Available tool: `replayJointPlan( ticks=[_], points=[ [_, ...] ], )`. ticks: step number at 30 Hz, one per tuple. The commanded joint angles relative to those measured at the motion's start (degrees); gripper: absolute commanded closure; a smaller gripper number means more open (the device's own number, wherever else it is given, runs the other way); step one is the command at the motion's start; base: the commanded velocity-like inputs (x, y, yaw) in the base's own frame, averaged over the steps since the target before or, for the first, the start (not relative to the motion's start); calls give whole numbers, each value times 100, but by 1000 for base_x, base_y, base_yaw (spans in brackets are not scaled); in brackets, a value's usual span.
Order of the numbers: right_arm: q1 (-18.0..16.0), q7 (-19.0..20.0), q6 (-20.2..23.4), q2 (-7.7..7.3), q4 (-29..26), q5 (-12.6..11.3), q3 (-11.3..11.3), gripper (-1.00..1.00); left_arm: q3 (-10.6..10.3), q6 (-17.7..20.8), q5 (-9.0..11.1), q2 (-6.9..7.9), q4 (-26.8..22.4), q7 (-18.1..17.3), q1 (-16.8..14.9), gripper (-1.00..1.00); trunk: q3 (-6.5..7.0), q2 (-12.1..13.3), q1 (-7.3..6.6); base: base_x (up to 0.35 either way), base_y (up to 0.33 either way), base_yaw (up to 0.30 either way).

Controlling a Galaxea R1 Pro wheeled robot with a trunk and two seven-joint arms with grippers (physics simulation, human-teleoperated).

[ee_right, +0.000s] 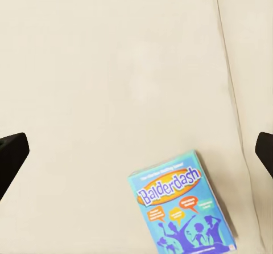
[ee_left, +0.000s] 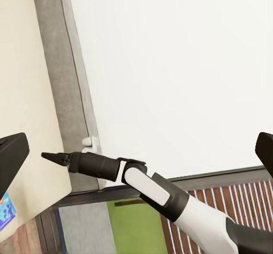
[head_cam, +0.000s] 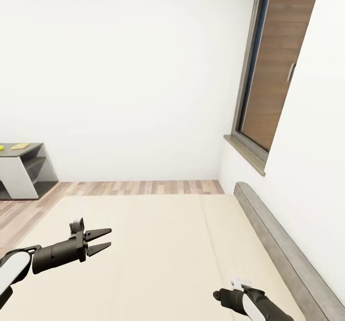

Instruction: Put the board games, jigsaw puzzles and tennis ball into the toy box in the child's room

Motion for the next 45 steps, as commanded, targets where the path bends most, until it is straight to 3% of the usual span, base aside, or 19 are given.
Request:
replayJointPlan(
  ticks=[1, 27, 37, 45],
  points=[
    [-4, 6, 24, -5, -8, -7, 24, -100, -7, 8, -19, 6, 3, -37, -7, -100, -23, -14, 4, 0, 0, 0],
    [-4, 6, 18, -5, -7, 0, 25, -100, 1, 11, -12, 9, -31, -70, -7, -100, -267, -14, 4, 0, 0, 0],
    [-3, 6, 17, -5, -7, 0, 28, -100, 0, 37, -3, 48, -502, -119, 8, -100, -361, -14, 4, 0, 0, 0],
    [-3, 6, 17, -5, -7, 0, 28, -100, 24, 30, -13, 72, -597, -94, 16, -100, -436, -14, 4, 0, 0, 0]
  ],
)
